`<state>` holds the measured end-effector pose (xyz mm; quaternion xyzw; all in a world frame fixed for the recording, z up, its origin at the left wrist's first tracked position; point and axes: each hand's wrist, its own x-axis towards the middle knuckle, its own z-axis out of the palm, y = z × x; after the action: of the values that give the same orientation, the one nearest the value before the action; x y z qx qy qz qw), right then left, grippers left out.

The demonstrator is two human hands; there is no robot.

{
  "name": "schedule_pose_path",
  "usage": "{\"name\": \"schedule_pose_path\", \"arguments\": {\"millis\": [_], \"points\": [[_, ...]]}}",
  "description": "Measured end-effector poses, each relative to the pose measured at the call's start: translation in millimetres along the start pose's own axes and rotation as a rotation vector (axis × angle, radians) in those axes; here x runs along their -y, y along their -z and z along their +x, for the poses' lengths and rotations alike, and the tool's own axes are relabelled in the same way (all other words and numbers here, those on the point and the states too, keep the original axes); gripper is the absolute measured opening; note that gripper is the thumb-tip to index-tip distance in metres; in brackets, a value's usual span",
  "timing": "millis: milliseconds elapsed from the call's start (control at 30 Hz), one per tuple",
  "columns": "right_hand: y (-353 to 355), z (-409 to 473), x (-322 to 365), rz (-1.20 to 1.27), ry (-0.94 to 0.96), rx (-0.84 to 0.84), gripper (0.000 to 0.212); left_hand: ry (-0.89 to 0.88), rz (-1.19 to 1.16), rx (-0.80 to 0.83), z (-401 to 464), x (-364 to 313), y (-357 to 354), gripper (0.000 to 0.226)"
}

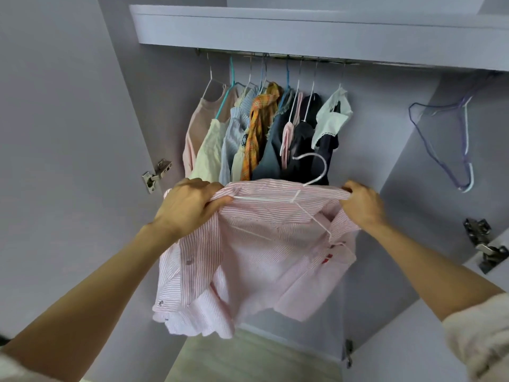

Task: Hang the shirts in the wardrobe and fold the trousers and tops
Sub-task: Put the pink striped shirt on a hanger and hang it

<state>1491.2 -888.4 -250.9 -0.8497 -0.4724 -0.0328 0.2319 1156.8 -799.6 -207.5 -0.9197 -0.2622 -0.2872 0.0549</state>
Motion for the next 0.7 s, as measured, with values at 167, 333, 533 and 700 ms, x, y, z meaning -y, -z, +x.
{"name": "schedule_pose_path", "arguments": {"millis": [167, 333, 533, 700], "points": [[5.2, 5.4, -14.3, 0.003, -0.043, 0.053, 0.037, 0.269, -0.003, -0.080, 0.1, 8.1, -5.7, 0.037], [18.3, 15.9, -17.4, -0.115, 0.097, 0.136, 0.035, 0.275, 0.082, -0.105, 6.6, 1.5, -0.7, 0.030], [26.3, 26.1, -20.9, -0.159, 0.112, 0.198, 0.034, 0.206, 0.161, -0.140, 11.1, -1.7, 3.5, 0.026], [32.3, 26.4, -3.5, 0.184, 0.017, 0.066, 0.019, 0.274, 0.188, -0.198, 13.9, 0.0, -4.7, 0.033]]}}
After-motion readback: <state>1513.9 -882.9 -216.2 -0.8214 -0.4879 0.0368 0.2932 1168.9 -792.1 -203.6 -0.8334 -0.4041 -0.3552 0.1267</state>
